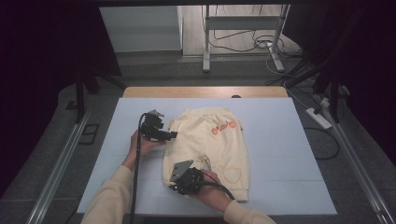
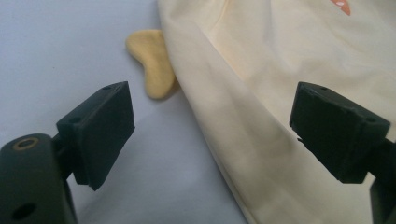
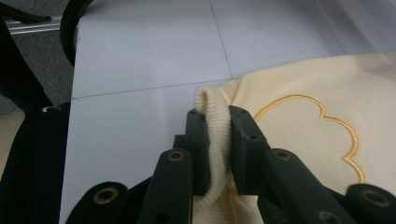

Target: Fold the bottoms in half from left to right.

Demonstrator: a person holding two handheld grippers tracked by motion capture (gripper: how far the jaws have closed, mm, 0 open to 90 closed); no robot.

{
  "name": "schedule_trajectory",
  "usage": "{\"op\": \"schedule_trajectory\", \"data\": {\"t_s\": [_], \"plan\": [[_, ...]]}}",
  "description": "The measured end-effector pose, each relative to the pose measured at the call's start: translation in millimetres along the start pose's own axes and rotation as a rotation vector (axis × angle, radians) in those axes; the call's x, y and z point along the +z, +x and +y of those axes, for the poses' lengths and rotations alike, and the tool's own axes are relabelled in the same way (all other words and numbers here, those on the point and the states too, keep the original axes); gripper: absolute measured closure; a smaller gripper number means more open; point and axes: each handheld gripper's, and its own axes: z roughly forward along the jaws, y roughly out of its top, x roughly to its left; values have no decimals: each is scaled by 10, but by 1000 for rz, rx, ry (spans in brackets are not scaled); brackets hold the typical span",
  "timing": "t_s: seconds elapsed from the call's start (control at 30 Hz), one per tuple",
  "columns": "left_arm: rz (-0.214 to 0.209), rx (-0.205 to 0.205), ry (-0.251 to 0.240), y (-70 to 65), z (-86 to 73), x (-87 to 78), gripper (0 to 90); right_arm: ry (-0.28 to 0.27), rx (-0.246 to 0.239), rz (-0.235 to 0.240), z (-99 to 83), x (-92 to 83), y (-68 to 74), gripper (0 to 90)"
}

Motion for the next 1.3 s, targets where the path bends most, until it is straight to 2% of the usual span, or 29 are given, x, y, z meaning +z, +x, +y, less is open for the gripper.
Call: {"op": "schedule_trajectory", "data": {"t_s": [0.23,0.6,0.73,0.9,1.0,1.13,1.17,1.23,1.27,1.3], "plan": [[1,2,18,42,29,80,146,0,-2,0,-1,0,0,781],[3,-22,43,96,46,198,174,0,1,0,-4,2,0,781],[-29,-15,51,79,48,221,256,0,2,1,-6,2,-1,781],[-33,-14,50,70,46,223,310,-1,6,3,-9,1,-3,781],[-53,-6,53,62,45,218,356,1,6,4,-12,-1,-3,781],[-94,9,59,36,48,227,570,5,5,7,-11,-5,-5,781],[-103,12,60,30,46,232,570,5,5,7,-11,-5,-5,781],[-114,15,64,28,45,235,657,0,7,6,-15,1,-4,781],[-139,9,62,39,37,237,741,-1,9,7,-16,2,-4,781],[-139,9,62,39,37,237,766,-1,9,7,-16,2,-4,781]]}}
